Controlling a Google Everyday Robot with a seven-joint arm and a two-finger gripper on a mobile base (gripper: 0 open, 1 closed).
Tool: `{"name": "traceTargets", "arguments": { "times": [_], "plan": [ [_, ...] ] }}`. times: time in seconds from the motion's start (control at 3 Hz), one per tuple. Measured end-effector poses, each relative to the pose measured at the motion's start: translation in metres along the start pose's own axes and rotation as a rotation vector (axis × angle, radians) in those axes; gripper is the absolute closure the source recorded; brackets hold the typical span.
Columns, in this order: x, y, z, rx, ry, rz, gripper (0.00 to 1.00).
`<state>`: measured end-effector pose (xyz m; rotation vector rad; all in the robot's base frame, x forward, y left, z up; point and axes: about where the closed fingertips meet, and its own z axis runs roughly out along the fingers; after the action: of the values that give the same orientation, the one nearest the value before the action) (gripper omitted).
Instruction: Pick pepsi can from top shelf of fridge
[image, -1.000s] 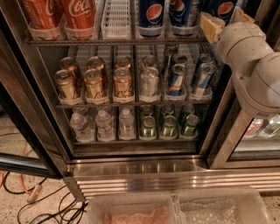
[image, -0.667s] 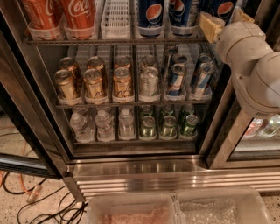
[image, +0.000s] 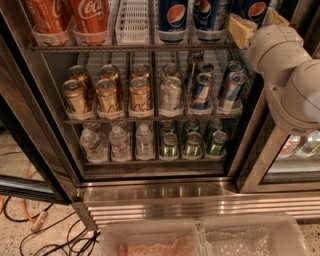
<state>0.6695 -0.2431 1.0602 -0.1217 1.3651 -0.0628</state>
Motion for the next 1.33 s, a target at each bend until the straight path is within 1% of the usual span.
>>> {"name": "traceTargets", "arguments": {
  "times": [0.33, 0.67, 1.0, 1.33],
  "plan": [
    [-0.0013, -0.0068, 0.0013, 0.017, -0.004, -0.001, 0.69],
    [-0.0018, -0.003, 0.0011, 0.017, -0.004, -0.001, 0.91],
    [0.0, -0.0092, 0.0028, 0.027, -0.003, -0.003, 1.0],
    [-0.0015, -0.0076, 0.0031, 0.027, -0.003, -0.003, 1.0]
  ]
}}
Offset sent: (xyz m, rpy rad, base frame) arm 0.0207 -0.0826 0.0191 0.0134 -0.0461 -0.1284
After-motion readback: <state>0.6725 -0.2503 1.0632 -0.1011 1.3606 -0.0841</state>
